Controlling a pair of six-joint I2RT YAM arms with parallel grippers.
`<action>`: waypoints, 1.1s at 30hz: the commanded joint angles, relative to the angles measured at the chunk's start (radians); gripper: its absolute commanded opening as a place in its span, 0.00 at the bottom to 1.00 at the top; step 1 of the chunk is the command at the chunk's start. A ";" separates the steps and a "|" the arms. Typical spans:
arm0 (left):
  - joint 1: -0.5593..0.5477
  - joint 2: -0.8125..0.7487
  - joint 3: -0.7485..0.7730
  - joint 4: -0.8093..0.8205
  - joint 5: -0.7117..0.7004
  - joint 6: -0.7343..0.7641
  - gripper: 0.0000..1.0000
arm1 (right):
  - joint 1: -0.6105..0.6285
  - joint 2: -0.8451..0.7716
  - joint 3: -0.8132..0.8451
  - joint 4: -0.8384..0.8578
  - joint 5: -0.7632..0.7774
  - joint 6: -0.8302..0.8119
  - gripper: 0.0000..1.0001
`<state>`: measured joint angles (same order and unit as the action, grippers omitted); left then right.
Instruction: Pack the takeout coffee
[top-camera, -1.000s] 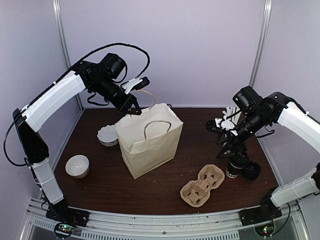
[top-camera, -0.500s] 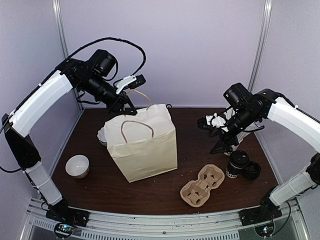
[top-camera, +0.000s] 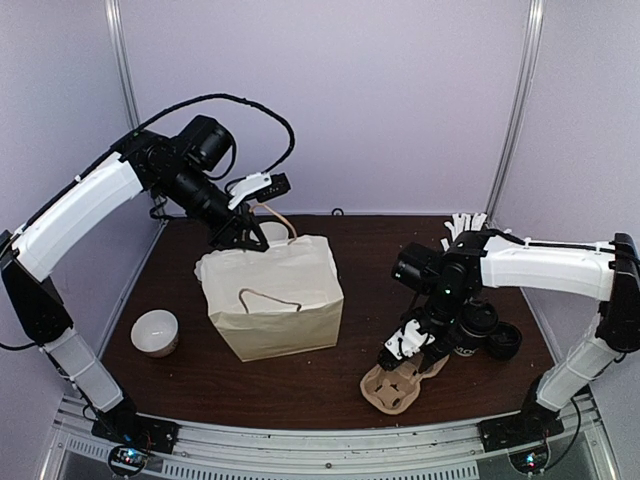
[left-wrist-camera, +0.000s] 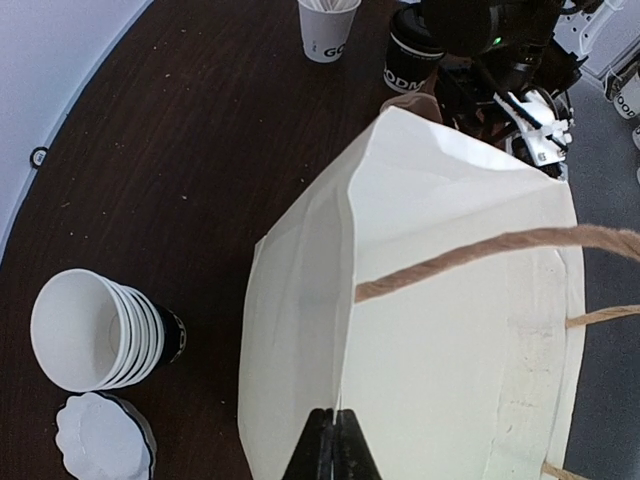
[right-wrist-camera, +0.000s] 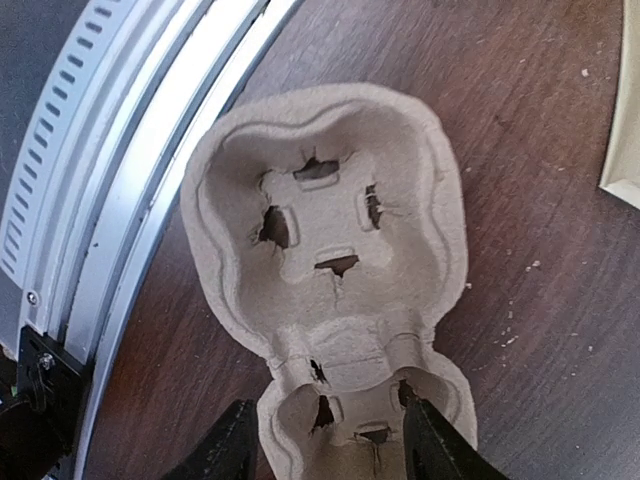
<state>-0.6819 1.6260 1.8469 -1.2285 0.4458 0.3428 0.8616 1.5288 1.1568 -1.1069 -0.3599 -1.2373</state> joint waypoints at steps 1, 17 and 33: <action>-0.002 -0.019 -0.012 0.024 0.027 0.008 0.00 | 0.016 0.007 -0.043 0.067 0.076 -0.055 0.55; -0.002 0.010 -0.001 0.024 0.025 0.013 0.00 | 0.051 0.073 -0.106 0.199 0.127 0.003 0.57; -0.002 0.020 0.015 0.024 0.013 0.010 0.00 | 0.068 0.056 -0.117 0.161 0.125 -0.002 0.51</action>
<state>-0.6819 1.6299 1.8412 -1.2282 0.4492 0.3428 0.9199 1.6085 1.0592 -0.9298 -0.2455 -1.2427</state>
